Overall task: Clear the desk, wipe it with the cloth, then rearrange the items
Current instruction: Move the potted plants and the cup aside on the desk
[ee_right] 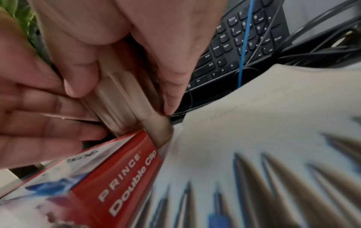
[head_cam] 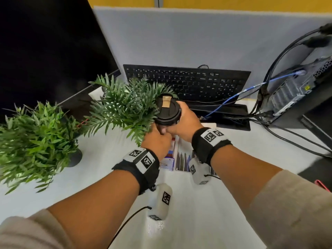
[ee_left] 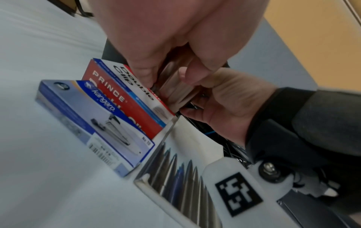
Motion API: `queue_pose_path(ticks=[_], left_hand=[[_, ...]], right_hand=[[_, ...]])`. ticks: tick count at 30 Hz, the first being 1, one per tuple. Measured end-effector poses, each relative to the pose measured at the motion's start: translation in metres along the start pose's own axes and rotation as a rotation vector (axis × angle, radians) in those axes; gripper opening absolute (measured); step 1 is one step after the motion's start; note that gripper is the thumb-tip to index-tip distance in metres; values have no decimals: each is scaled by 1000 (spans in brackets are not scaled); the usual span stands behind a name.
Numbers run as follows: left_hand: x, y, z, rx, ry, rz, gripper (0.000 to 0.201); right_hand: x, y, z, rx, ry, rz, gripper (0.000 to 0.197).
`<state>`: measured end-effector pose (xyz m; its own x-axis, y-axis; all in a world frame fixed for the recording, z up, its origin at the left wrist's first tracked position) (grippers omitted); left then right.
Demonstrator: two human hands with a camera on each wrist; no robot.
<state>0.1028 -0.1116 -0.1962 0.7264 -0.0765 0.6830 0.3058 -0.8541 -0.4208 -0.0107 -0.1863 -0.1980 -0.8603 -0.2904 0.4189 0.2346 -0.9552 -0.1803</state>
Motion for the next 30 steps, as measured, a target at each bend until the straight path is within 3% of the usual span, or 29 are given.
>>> queue_pose_path(ticks=[3, 8, 12, 16, 23, 26, 30], left_hand=[[-2, -7, -4, -29, -105, 10, 55], [0, -27, -33, -299, -335, -2, 64], [6, -60, -51, -460, -376, 41, 72], [23, -99, -40, -509, -410, 105, 68], [68, -140, 67, -407, -276, 125, 64], [104, -153, 127, -373, -258, 114, 69], [153, -164, 206, -308, -255, 128, 61]], right_hand=[[4, -2, -3, 7, 50, -48, 87], [30, -30, 3, 65, 131, -177, 88], [49, -72, 21, 116, 145, -253, 88], [43, -119, 48, 145, 96, -274, 83], [-50, -180, 80, 116, 65, -176, 75], [-118, -198, 99, 118, 87, -117, 75], [-206, -215, 121, 72, 98, -55, 70]])
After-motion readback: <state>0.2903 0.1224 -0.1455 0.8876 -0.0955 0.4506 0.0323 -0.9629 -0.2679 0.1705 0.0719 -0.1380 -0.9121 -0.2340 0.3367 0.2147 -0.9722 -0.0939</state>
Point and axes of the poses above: each hand's wrist, its own y-axis towards the middle knuckle, its own x-axis out of the back of the hand, z = x × y, the point moved 9 cm from there along y, towards the middle knuckle, and after that the axes turned 5 degrees about y, right-handed, at the moved point
